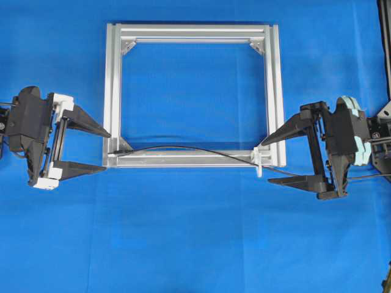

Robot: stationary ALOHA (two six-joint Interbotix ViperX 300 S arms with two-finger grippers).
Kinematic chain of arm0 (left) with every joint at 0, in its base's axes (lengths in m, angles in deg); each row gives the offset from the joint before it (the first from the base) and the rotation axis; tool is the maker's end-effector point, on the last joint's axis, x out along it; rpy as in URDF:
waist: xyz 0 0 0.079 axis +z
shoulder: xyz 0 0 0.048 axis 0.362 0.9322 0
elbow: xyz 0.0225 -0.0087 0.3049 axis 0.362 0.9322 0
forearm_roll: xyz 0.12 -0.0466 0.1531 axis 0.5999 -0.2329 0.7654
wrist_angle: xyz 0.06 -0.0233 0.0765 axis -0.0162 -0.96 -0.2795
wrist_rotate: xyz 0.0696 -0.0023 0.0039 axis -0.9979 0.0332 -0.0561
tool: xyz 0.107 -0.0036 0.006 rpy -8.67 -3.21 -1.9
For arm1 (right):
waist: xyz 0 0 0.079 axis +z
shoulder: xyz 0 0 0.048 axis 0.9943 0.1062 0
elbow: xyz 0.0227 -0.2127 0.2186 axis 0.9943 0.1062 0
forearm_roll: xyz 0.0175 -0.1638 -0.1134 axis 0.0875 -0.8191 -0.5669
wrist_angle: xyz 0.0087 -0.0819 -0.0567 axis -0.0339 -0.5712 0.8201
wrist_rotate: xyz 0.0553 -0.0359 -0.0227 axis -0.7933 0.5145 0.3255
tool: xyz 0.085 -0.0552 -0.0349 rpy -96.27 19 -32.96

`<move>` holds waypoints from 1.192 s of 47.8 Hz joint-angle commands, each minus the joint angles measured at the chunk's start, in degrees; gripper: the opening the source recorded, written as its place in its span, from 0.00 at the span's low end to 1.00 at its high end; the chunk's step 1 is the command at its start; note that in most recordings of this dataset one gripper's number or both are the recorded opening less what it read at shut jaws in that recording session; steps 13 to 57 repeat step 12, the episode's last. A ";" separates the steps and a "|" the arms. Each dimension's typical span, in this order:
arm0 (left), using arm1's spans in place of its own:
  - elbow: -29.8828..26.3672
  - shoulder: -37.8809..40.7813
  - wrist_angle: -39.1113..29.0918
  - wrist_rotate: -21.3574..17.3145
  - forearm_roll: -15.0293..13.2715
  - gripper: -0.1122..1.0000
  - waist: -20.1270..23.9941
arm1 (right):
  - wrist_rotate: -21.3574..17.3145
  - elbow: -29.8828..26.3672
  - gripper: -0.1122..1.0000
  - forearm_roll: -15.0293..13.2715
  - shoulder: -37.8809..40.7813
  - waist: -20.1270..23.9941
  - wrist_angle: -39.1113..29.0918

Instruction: Insert the wire through the string loop located on the right side.

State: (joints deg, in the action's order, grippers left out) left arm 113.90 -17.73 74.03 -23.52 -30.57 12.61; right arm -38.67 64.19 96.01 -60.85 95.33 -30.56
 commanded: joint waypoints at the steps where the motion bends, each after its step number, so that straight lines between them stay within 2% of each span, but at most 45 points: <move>1: -0.88 -0.44 0.18 -0.09 0.09 0.81 0.26 | 0.09 -0.62 0.96 -0.09 -0.18 -0.09 0.18; 57: -0.88 -0.44 0.18 -0.18 0.09 0.81 0.53 | 0.09 -0.79 0.96 -0.09 0.18 -0.09 0.18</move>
